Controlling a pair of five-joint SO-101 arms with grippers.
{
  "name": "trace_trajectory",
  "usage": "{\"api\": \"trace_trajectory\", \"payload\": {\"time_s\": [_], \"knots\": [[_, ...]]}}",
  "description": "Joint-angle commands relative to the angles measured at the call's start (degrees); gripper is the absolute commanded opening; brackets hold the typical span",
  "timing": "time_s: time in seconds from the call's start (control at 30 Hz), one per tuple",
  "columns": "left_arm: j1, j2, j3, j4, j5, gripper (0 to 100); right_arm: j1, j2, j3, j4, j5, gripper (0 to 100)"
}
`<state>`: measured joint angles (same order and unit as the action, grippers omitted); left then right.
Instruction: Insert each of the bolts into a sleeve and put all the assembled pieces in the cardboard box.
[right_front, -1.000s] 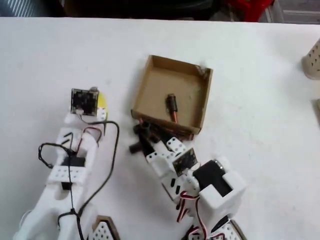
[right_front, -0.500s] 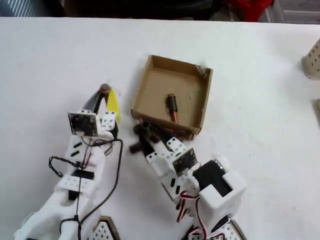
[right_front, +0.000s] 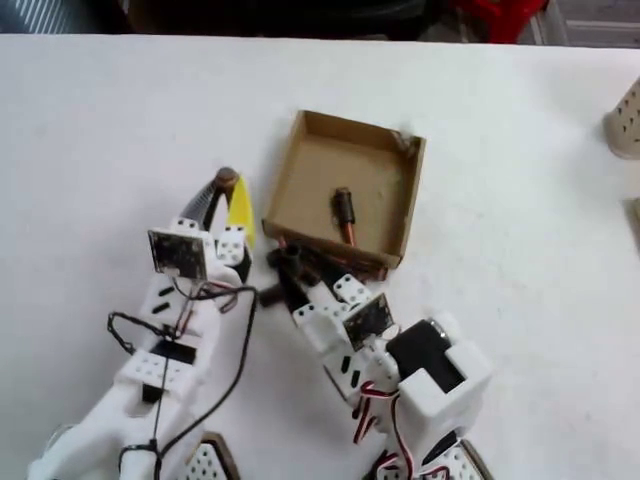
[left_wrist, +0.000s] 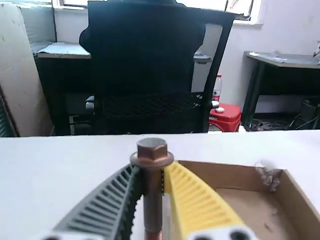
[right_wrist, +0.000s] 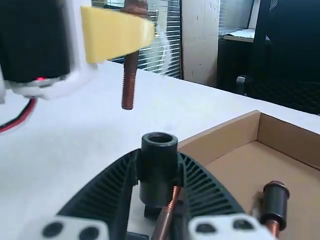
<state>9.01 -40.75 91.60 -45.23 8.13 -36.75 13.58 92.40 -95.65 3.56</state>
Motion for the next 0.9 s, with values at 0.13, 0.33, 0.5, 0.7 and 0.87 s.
{"api": "trace_trajectory", "payload": {"time_s": [0.13,0.33,0.5,0.7,0.87], "knots": [[4.8,-15.6,0.3,8.2,6.0,2,0.5,0.0,-1.2,0.1,-0.4,1.6],[8.7,-29.3,0.4,21.8,7.1,2,0.4,0.0,-1.2,0.1,-0.4,1.6],[13.1,-36.4,0.4,31.6,6.9,2,0.3,0.0,-1.1,0.1,-0.4,1.6],[14.5,-37.3,0.4,35.6,6.9,2,0.3,0.0,-1.0,0.1,-0.4,1.6],[14.5,-37.3,0.9,35.3,7.0,2,0.3,0.0,-0.9,0.1,-0.4,1.6]]}}
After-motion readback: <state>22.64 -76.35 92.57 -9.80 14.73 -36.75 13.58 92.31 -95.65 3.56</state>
